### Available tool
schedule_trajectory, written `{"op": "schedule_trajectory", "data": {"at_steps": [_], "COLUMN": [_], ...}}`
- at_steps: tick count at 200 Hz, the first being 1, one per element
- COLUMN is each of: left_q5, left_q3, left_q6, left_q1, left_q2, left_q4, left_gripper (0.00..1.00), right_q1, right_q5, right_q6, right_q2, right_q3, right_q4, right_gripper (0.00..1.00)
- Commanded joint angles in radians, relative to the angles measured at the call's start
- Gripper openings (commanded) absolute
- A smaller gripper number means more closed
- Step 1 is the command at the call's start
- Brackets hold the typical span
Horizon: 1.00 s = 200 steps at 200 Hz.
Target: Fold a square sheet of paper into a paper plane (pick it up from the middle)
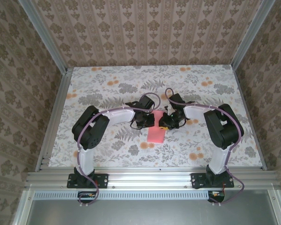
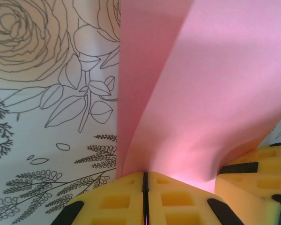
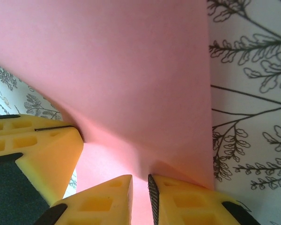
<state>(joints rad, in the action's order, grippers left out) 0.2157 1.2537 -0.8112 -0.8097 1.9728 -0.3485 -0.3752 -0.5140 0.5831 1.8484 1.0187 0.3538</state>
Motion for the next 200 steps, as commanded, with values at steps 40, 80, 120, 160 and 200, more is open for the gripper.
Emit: {"op": "schedule_trajectory", "data": {"at_steps": [40, 80, 120, 160, 200], "left_q5": [-0.012, -0.013, -0.019, -0.019, -0.018], "left_q3": [-0.007, -0.010, -0.010, -0.007, 0.000], "left_q6": [0.018, 0.021, 0.023, 0.022, 0.026], "left_q1": [-0.016, -0.016, -0.016, -0.018, -0.019], "left_q2": [0.058, 0.055, 0.051, 0.050, 0.049], "left_q4": [-0.071, -0.072, -0.079, -0.078, -0.081], "left_gripper": [0.10, 0.10, 0.09, 0.10, 0.10], "right_q1": [0.012, 0.010, 0.014, 0.024, 0.021], "right_q5": [-0.132, -0.140, -0.127, -0.099, -0.201], "right_q6": [0.058, 0.091, 0.084, 0.048, 0.063], "right_q2": [-0.148, -0.141, -0.084, -0.099, -0.191], "right_q3": [-0.084, -0.175, -0.221, -0.214, -0.218], "right_q4": [-0.089, -0.160, -0.203, -0.140, -0.148], "right_gripper": [0.22, 0.22, 0.21, 0.21, 0.22]}}
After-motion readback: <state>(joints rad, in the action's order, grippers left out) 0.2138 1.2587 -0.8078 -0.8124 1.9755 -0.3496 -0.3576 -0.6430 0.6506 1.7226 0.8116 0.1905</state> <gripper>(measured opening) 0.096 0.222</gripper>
